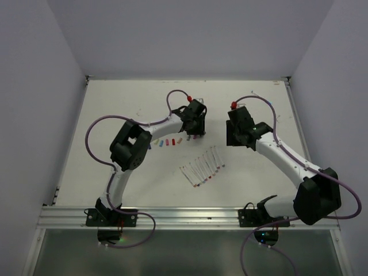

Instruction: Open the pen caps

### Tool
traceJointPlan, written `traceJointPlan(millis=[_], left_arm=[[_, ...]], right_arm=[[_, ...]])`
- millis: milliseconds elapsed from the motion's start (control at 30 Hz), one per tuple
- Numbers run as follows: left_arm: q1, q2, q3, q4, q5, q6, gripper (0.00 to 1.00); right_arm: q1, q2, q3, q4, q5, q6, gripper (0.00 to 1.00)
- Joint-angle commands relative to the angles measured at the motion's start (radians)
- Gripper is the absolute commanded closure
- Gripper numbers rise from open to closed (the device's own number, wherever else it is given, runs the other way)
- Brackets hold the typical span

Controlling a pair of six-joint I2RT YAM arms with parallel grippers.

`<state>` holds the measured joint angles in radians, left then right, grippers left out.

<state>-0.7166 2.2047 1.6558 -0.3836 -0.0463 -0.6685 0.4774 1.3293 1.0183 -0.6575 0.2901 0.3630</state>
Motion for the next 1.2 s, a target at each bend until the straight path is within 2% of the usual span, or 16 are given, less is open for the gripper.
traceJointPlan(millis=[0,167,400,433,467,567,633,733,867,1033,1167], left_arm=[[0.000,-0.141,-0.011,0.018,0.000,0.015,0.56],[0.000,-0.302,-0.020,0.032,0.040,0.010,0.51],[0.000,-0.562,-0.201,0.198,0.204,0.013,0.50],[0.000,-0.586,-0.221,0.209,0.216,0.018,0.50],[0.002,-0.633,-0.264,0.221,0.229,0.030,0.49],[0.003,-0.712,-0.350,0.245,0.267,0.056,0.41],[0.008,-0.755,-0.402,0.242,0.310,0.087,0.39],[0.012,-0.825,-0.476,0.242,0.310,0.112,0.36],[0.019,-0.869,-0.597,0.268,0.341,0.124,0.35],[0.020,-0.876,-0.691,0.325,0.399,0.112,0.35],[0.020,-0.889,-0.744,0.365,0.401,0.098,0.35]], right_arm=[[-0.075,0.036,0.016,0.062,-0.080,0.036,0.57],[-0.229,0.140,0.118,0.082,-0.106,0.077,0.57],[-0.295,0.399,0.371,0.142,0.118,0.080,0.57],[-0.302,0.434,0.446,0.144,0.154,0.080,0.57],[-0.322,0.518,0.486,0.145,0.156,0.074,0.56],[-0.350,0.676,0.664,0.153,0.147,-0.005,0.49],[-0.365,0.758,0.799,0.148,0.173,-0.093,0.47],[-0.398,0.890,0.949,0.145,0.120,-0.168,0.44],[-0.424,1.045,1.092,0.139,0.112,-0.257,0.36],[-0.448,1.125,1.206,0.162,0.110,-0.343,0.25],[-0.457,1.202,1.321,0.118,0.070,-0.410,0.23]])
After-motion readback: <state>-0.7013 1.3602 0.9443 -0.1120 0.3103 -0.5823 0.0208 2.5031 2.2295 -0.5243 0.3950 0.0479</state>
